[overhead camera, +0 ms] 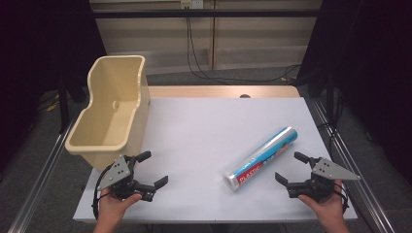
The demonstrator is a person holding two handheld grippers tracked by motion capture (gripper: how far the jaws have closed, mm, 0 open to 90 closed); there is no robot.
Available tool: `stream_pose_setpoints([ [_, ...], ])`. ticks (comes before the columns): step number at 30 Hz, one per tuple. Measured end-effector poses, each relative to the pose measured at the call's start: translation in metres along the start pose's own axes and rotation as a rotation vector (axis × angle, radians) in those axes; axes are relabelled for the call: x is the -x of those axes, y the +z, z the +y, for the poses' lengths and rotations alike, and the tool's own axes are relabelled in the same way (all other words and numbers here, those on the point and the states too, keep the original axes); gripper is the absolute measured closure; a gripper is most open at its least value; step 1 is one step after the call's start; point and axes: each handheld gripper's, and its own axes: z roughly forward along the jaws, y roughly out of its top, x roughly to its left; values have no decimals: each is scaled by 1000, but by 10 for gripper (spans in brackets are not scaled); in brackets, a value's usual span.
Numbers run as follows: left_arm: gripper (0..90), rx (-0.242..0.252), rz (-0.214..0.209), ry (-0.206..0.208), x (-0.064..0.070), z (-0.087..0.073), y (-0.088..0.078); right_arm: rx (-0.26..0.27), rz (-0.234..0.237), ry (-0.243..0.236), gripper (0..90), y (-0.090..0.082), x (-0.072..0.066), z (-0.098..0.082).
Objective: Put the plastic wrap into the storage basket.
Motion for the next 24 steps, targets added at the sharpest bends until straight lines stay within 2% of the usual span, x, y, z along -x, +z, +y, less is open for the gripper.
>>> stream_pose_setpoints([
  [9, 2, -18, -5, 2, 1, -1, 2, -50, -30, -4, 14, 5, -1, 6],
  [17, 2, -37, -8, 1, 1, -1, 4, -104, -61, 24, 13, 13, 0, 13],
  [24, 2, -52, -13, -4, 1, -2, 7, -110, -68, 37, 13, 11, 4, 13],
])
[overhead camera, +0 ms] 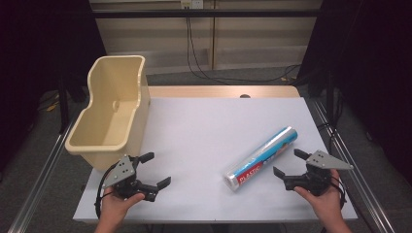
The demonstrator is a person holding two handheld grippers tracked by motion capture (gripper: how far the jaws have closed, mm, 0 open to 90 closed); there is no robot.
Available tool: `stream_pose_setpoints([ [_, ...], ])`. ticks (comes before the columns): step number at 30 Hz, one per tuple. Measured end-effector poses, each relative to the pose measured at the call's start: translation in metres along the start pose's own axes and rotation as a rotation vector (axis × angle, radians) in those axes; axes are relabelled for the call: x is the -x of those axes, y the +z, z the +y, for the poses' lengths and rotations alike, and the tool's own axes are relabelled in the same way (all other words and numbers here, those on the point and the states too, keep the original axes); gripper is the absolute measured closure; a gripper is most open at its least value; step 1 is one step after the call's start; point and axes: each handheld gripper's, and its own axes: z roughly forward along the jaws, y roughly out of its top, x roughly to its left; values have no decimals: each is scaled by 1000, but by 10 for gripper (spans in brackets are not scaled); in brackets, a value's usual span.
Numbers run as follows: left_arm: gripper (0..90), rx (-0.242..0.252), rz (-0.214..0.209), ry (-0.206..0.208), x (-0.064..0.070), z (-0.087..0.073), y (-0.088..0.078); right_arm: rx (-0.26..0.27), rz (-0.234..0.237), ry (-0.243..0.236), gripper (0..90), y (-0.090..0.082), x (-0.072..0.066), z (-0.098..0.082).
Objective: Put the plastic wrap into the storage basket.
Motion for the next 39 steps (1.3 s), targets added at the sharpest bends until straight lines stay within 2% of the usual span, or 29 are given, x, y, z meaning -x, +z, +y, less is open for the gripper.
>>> stream_pose_setpoints([
  [8, 2, -24, -12, 0, 2, 2, 6, -3, -6, 9, 13, -2, 2, -2],
  [11, 2, -37, -17, -13, 3, 2, 9, 0, -7, 8, 14, -2, 4, -3],
  [14, 2, -49, -25, -30, 2, 3, 14, 4, -10, 15, 13, -4, 4, -3],
  [18, 2, -68, -31, -25, 5, 7, 24, 12, -10, 14, 13, -6, 4, -4],
  [24, 2, -98, -42, -6, 16, 18, 44, 9, -10, 20, 14, -7, 6, -8],
  [30, 1, -129, -91, -3, 26, 24, 69, 23, -9, 19, 13, -10, 7, -7],
  [35, 2, -120, -138, 3, 34, 31, 87, 47, -13, 20, 13, -13, 8, -7],
  [39, 0, -124, -160, -2, 40, 35, 101, 67, -10, 27, 13, -15, 9, -8],
])
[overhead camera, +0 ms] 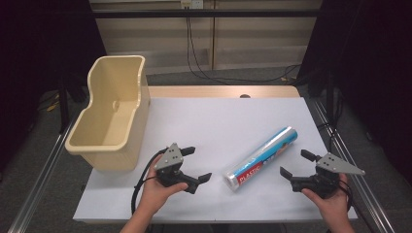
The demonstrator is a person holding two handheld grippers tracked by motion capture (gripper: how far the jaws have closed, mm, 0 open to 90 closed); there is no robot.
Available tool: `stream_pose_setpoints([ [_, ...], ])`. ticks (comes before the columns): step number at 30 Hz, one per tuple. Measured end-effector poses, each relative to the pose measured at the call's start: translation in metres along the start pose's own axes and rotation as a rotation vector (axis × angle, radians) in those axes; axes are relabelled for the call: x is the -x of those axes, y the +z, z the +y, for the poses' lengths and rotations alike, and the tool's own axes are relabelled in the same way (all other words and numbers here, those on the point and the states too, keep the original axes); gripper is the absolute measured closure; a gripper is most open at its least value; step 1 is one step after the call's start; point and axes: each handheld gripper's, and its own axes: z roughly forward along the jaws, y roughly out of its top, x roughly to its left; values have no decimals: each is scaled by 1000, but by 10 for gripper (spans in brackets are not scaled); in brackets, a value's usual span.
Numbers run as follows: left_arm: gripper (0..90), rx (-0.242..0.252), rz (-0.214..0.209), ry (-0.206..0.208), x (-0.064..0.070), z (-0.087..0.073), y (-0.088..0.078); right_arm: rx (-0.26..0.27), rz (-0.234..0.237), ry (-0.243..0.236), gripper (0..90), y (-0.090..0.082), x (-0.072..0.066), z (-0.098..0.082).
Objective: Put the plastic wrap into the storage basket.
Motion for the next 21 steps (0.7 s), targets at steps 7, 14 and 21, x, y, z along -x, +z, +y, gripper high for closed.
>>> stream_pose_setpoints([
  [7, 0, -55, -20, -25, 5, 9, 29, 27, -3, -1, 13, -4, -1, 0],
  [14, 0, -140, -38, -44, 14, 18, 66, 28, -1, -10, 13, -5, 0, 1],
  [21, 14, -246, -74, -21, 26, 20, 100, 35, -6, -8, 13, -8, 3, 0],
])
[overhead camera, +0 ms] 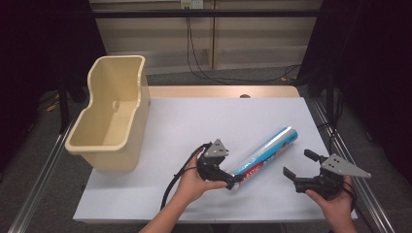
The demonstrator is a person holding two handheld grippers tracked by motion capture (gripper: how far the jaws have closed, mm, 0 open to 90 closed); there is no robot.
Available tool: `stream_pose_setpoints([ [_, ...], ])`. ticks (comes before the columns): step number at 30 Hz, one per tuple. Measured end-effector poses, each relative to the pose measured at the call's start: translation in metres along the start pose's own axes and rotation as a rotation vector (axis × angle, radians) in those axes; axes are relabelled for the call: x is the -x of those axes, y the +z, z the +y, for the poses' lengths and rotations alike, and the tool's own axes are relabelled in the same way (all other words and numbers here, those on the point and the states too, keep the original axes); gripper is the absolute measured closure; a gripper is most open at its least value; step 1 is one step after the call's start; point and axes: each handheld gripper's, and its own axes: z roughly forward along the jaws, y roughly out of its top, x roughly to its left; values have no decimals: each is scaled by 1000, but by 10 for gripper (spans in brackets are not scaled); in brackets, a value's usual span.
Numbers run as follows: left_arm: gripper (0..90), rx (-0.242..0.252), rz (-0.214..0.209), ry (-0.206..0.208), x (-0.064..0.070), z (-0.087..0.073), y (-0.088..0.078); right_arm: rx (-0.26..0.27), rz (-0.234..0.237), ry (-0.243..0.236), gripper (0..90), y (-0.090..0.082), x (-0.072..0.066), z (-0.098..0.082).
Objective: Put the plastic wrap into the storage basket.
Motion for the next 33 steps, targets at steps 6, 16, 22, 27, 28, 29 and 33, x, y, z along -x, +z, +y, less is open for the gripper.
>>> stream_pose_setpoints([
  [6, 38, -96, 24, 33, 6, -3, 22, 8, -3, 1, 13, -2, 2, 1],
  [16, 202, -159, 20, 5, 2, -10, 27, 15, -7, 3, 14, -4, 4, 2],
  [22, 313, -145, 31, -46, -5, -7, 9, 12, -4, 3, 14, -4, 4, 1],
  [27, 848, -122, 160, -73, -22, -1, -43, 8, -1, 8, 14, -3, 5, 0],
  [28, 813, -110, 148, -101, -29, -5, -50, 6, 1, 10, 14, -2, 6, 0],
  [29, 746, -76, 115, -171, -35, -7, -53, 4, 3, 10, 14, 0, 6, 0],
  [33, 288, -64, 113, -197, -45, 7, -24, 4, 8, 3, 14, 2, 3, 2],
])
